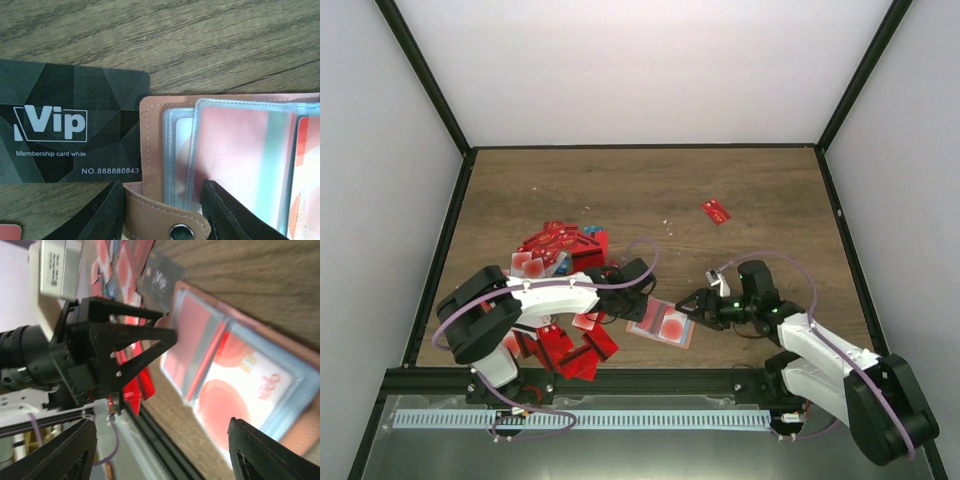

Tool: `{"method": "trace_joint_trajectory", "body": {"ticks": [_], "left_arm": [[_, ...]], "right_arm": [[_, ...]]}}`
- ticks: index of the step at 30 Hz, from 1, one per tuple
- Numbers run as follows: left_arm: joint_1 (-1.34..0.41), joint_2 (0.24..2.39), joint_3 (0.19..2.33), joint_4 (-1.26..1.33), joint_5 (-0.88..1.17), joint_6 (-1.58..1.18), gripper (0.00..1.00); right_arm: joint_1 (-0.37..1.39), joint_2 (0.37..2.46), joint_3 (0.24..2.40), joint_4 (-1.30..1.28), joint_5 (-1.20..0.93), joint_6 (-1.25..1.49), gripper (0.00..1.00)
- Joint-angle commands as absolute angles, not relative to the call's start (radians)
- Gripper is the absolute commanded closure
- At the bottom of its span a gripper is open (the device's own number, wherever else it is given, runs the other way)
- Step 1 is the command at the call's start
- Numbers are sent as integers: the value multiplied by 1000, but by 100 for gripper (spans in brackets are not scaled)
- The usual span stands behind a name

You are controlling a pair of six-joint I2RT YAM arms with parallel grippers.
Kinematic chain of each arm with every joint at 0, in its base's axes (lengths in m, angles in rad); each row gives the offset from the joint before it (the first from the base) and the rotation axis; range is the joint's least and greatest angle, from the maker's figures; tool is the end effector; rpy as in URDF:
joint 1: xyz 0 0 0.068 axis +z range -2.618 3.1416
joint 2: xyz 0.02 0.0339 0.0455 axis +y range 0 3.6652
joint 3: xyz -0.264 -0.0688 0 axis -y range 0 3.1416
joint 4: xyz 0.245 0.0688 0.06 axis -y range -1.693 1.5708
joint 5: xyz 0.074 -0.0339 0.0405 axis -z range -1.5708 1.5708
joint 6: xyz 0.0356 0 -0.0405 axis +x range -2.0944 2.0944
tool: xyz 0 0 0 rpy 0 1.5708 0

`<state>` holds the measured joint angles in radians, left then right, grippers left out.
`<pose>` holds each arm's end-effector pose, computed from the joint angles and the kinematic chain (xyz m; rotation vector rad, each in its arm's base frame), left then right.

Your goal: Put the credit cards into the card holder

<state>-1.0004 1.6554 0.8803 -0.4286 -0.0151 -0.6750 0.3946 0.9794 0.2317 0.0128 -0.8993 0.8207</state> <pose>0.1617 -0.2511 0.1457 0.4594 2.8233 -0.3801 0.1412 0.0890 0.1456 0.0048 2.5278 1.6061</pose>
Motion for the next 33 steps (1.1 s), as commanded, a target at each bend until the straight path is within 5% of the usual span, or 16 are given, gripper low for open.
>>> {"method": "trace_joint_trajectory", "body": {"ticks": [1,6,33], "left_arm": [[-1004,1661,847,-460,-30,-691,56],[-1018,1608,871,-531,-85,-693,56],[-1070,1661,844,-437,-4,-671,67]], "right_arm": [[391,927,330,-222,-689,709,26],[392,918,336,-307,-533,684,26],[392,1090,221,61,-783,781,27]]}}
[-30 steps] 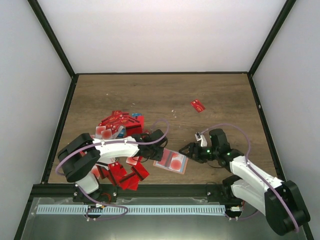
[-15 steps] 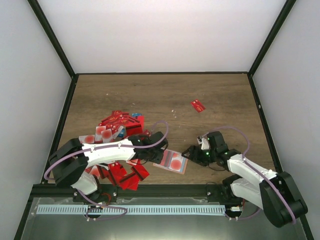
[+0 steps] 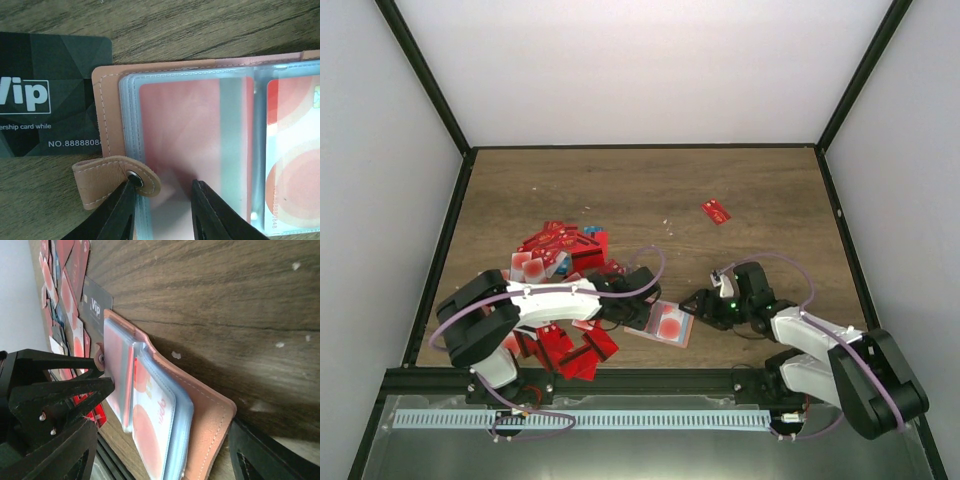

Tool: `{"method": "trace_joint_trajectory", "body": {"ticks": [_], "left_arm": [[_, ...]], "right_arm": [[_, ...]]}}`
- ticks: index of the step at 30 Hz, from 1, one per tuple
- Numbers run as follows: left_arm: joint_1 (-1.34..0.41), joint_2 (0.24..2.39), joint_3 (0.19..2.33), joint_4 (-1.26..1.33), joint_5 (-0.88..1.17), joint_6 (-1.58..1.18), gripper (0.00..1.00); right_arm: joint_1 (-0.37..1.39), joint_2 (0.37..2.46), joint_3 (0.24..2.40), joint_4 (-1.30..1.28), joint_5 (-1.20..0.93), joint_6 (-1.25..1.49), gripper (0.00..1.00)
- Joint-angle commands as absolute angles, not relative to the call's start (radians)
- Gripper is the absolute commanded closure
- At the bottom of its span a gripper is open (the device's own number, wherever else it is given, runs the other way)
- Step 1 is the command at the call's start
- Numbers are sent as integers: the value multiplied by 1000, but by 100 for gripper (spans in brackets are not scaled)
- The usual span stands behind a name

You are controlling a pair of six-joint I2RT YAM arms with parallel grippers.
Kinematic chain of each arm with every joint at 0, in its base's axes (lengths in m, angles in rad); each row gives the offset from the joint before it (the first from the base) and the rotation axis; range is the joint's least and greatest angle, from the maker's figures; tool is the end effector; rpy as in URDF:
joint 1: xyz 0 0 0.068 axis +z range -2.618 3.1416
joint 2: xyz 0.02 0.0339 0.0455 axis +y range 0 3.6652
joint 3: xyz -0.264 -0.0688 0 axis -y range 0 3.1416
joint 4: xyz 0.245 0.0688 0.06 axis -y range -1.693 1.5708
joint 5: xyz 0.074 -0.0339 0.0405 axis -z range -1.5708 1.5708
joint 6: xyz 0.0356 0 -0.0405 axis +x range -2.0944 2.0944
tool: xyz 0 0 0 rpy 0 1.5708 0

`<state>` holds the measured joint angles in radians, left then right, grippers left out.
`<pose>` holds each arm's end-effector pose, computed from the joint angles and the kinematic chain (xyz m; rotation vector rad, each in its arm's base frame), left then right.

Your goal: Put the credit cards into the card holder

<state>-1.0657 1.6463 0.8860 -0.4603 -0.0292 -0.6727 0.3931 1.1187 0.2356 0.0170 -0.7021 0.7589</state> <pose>0.1443 -0.2589 0.1485 0.5534 2.8177 -0.3610 0.1502 0.0872 0.1227 0.1292 2.6318 1.3250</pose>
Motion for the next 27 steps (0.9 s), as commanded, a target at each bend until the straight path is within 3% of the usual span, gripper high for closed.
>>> {"method": "trace_joint_trajectory", "body": {"ticks": [1,11,27], "left_arm": [[-1069,1658,836,-431,-2,-673,67],[-1070,1659,818,-399,19,-681,67],[-1067,1582,862,-439,11,-693,65]], "right_arm": [[393,1077,218,75,-799,788,27],[391,1020,221,180,-931,846,27],[510,1142,275,311,-881,903,27]]}}
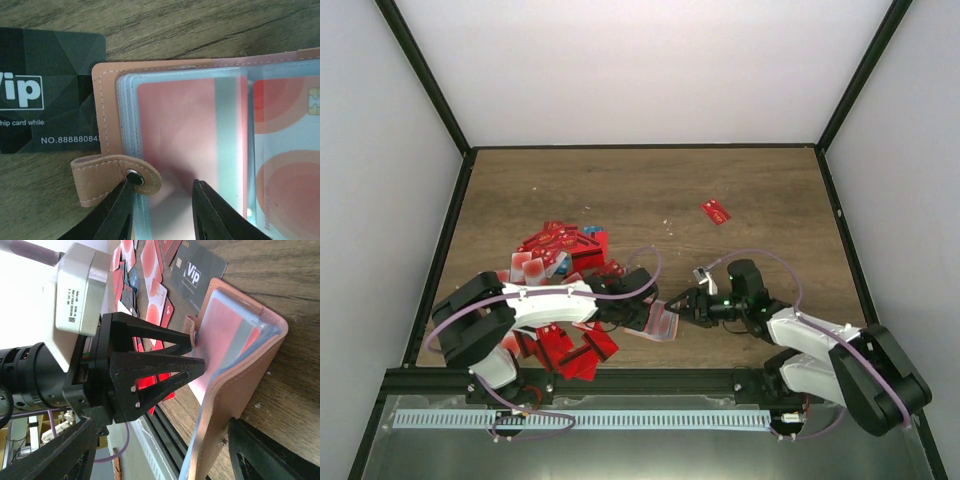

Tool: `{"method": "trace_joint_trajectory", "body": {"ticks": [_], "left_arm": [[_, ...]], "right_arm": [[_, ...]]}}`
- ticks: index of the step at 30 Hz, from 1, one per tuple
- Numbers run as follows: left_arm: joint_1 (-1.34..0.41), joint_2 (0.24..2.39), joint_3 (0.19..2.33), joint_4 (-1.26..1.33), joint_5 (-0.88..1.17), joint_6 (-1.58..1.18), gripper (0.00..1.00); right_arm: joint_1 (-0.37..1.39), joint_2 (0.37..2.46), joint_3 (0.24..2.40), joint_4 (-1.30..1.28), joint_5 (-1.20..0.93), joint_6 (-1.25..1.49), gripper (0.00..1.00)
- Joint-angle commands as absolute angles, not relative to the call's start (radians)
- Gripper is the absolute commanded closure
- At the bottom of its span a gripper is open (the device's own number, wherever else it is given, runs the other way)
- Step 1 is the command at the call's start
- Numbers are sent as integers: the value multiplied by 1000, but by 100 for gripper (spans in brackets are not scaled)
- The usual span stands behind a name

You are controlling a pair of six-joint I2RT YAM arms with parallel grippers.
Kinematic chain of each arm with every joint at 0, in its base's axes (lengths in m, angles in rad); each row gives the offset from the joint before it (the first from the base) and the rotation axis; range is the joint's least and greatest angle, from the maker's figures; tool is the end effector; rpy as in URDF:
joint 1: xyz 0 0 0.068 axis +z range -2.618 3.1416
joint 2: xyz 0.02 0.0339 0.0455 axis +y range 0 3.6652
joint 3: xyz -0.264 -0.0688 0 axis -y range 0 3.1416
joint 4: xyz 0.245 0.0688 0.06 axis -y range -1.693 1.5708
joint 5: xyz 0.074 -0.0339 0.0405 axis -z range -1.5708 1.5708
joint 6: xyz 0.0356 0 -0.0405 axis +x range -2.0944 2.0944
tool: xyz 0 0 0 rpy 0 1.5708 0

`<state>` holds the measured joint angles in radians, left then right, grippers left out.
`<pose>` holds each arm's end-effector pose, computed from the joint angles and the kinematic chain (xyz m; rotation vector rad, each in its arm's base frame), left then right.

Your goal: Put the credit cards into the card holder

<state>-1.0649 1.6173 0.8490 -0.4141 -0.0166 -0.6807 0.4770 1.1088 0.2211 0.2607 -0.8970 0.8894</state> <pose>0.1418 -0.2548 0.1487 0.5396 2.7988 -0.4143 0.1484 0.1080 0.1412 -0.0859 2.4795 1.6754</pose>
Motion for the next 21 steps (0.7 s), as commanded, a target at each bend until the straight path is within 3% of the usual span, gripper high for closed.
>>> {"method": "trace_joint_trajectory", "body": {"ticks": [1,21], "left_arm": [[-1066,1569,866,-447,6,-693,64],[-946,1413,779,-479,-33,-718,61]], "right_arm": [[516,1158,281,317,-877,904,27],[635,1427,418,433,-853,931,28]]}}
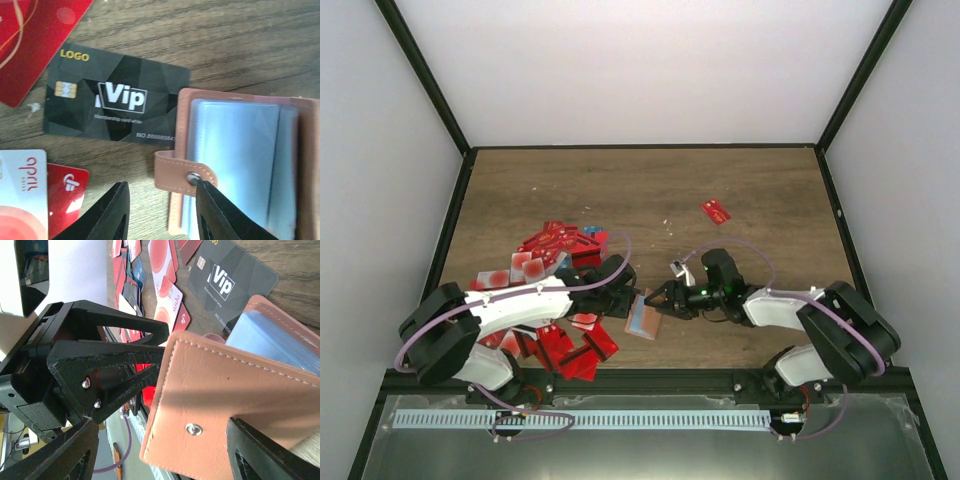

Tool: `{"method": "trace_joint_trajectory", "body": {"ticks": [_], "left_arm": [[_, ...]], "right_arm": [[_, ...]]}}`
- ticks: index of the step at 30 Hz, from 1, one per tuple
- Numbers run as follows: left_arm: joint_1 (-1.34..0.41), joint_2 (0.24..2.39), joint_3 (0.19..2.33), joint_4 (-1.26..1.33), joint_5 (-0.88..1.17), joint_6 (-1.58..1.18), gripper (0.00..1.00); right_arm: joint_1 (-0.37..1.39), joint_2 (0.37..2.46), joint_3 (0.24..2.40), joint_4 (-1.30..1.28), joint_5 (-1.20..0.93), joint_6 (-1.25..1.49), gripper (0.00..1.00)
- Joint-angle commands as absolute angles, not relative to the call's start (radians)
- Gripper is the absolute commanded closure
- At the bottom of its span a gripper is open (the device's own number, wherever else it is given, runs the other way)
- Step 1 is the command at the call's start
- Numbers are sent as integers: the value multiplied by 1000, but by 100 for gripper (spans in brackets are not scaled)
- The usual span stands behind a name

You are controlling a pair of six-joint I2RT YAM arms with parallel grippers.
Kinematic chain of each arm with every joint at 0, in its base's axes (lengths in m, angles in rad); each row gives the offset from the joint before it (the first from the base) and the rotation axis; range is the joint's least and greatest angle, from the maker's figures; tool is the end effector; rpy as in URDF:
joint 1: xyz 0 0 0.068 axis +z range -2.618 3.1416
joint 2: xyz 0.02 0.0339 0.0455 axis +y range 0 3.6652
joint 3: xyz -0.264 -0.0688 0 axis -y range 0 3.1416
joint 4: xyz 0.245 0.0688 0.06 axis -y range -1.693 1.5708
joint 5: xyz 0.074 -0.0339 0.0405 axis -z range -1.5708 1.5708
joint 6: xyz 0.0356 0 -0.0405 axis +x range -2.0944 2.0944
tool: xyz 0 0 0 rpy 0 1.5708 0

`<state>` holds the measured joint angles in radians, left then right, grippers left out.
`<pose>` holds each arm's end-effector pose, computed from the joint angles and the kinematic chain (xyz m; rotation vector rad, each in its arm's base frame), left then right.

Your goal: Put the credit cards into the card holder

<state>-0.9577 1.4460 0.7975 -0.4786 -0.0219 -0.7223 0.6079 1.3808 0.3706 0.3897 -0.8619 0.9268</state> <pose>0.1535 -0.2168 0.1763 0.3213 2.7764 -0.4490 0.1736 0.1537 0.1406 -0.1849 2.5351 1.7020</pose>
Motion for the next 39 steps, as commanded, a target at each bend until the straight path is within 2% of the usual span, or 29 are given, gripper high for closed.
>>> {"method": "trace_joint_trajectory", "body": {"ticks": [1,9,21,27,39], "left_arm": [[-944,1409,778,-478,-34,-712,61],[-934,1421,760,-447,-7,-675,61],[-895,1332,743,-462,-24,-682,58],[-895,1358,728,-456,-10,-656,57],[-897,1397,668,-420,34,-649,57]], "right_arm": [[640,1441,424,438,-852,931,28],[644,1503,444,445,-850,923,29],[650,1563,460,443,-857,894,30],[650,1540,475,391,-832,861,30],[652,1633,507,379,-825,826,30]]}}
